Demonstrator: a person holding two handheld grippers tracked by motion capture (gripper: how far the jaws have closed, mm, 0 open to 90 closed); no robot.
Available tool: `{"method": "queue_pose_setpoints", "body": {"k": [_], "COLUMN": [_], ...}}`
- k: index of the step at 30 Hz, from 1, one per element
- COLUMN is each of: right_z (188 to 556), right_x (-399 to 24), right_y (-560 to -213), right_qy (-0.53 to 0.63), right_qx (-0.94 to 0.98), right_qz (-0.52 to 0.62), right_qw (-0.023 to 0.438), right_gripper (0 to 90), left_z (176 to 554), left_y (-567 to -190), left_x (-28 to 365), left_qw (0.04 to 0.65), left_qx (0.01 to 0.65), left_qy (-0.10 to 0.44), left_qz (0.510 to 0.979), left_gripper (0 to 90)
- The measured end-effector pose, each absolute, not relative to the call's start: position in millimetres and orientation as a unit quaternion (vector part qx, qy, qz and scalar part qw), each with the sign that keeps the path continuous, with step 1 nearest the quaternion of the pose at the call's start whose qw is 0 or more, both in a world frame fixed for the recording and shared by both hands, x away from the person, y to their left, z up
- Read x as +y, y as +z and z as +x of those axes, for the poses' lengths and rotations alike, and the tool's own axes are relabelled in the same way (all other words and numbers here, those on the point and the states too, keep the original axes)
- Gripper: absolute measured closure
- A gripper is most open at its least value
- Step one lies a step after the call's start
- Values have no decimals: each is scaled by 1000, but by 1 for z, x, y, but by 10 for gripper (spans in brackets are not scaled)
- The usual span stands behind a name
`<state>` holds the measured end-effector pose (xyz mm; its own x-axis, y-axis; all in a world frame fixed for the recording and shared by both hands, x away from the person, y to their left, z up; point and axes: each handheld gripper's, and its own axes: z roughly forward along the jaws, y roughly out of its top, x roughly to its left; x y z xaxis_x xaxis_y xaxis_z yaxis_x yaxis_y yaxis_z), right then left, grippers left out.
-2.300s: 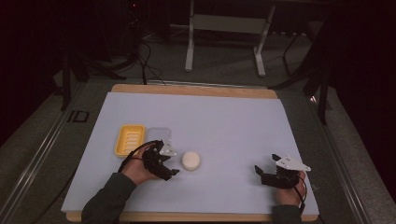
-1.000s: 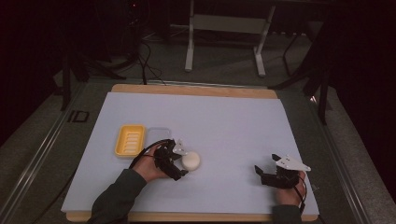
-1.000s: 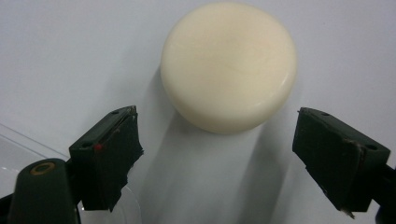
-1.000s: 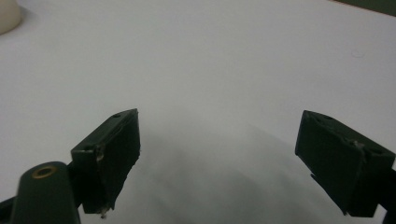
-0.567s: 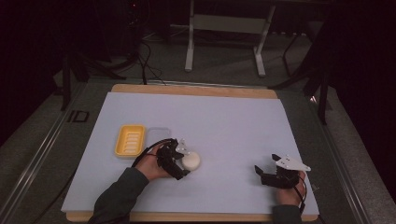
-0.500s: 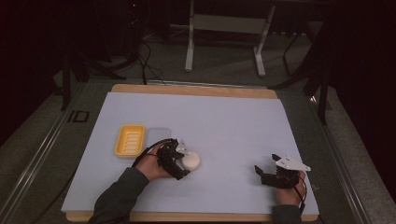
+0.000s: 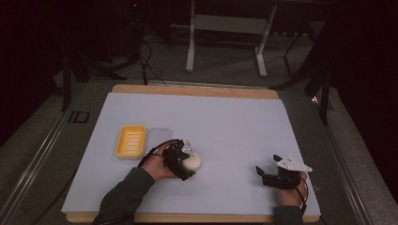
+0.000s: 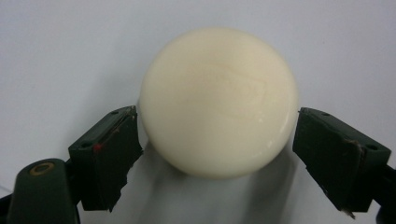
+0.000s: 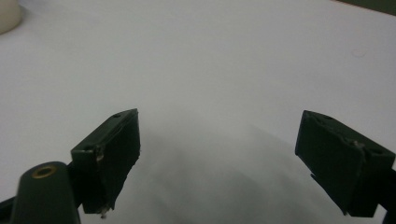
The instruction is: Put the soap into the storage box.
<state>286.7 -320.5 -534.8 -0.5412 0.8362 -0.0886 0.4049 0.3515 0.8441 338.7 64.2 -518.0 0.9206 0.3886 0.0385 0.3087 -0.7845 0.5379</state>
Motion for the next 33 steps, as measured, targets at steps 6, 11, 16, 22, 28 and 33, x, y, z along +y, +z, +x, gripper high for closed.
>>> {"method": "queue_pose_setpoints", "body": {"k": [6,11,16,22,28,33], "right_z": [287,287,287,287,287,287], "right_x": [-320,-321,-320,-320,-320,-320], "right_y": [-535,-535,-535,-535,-535,-535], "right_qy": [406,406,406,406,406,406], "right_qx": [778,778,779,779,779,779], "right_qz": [399,399,399,398,398,397], "right_qw": [265,265,265,265,265,265], "right_gripper": [140,140,140,140,140,140], "left_z": [341,342,343,344,343,339], "left_y": [-521,-524,-524,-522,-521,-519], "left_x": [60,57,56,56,56,60], "left_qw": [275,283,278,275,272,261], "left_qx": [187,190,191,190,190,186], "left_qy": [70,67,65,64,67,66], "left_qz": [940,938,939,940,941,945], "left_gripper": [154,157,174,233,236,236]}}
